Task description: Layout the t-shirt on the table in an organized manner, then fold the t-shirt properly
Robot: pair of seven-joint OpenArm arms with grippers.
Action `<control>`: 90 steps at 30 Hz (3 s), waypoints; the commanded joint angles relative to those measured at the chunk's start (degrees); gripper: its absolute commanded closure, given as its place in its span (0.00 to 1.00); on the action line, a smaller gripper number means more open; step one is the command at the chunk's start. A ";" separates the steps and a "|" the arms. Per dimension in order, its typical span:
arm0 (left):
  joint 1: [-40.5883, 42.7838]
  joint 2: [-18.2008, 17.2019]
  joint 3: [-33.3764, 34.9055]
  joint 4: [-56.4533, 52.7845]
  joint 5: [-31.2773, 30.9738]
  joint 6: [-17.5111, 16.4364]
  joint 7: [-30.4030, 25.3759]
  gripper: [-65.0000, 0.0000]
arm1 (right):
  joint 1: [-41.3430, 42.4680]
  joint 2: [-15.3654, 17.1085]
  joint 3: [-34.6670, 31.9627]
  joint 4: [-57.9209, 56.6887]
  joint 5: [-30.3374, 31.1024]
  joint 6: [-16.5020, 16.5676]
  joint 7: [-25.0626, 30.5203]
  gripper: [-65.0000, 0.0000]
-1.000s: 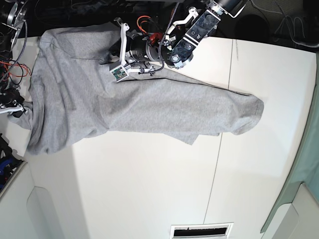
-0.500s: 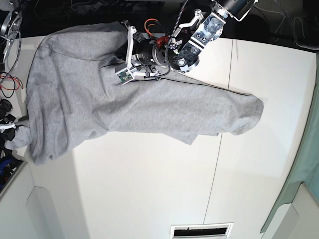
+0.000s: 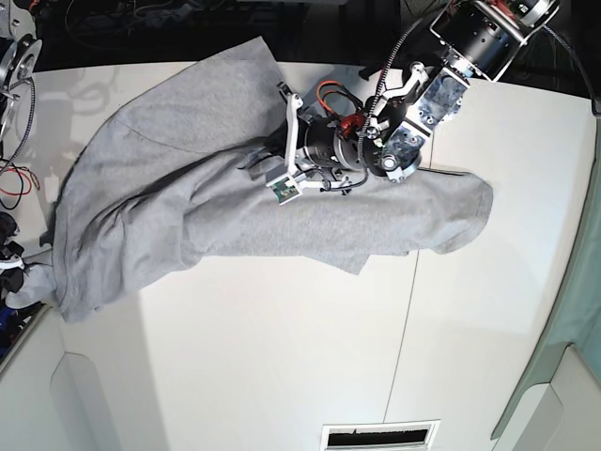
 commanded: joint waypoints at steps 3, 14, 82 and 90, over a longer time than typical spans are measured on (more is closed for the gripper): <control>-0.09 -3.65 -0.22 -0.11 3.34 1.42 3.58 1.00 | 2.84 2.40 0.22 1.16 0.96 0.87 1.88 1.00; -0.04 -8.35 -0.22 -0.11 2.10 -4.87 4.63 1.00 | 6.29 6.25 0.22 1.55 -1.07 1.18 2.82 1.00; -0.92 -8.90 -31.91 2.56 -13.68 -7.17 0.55 0.57 | -30.99 -9.44 17.51 42.53 20.15 2.67 -30.75 1.00; -1.73 -11.80 -32.87 2.03 -13.40 -5.44 0.31 0.57 | -41.07 -8.39 22.56 48.30 24.33 2.67 -32.04 1.00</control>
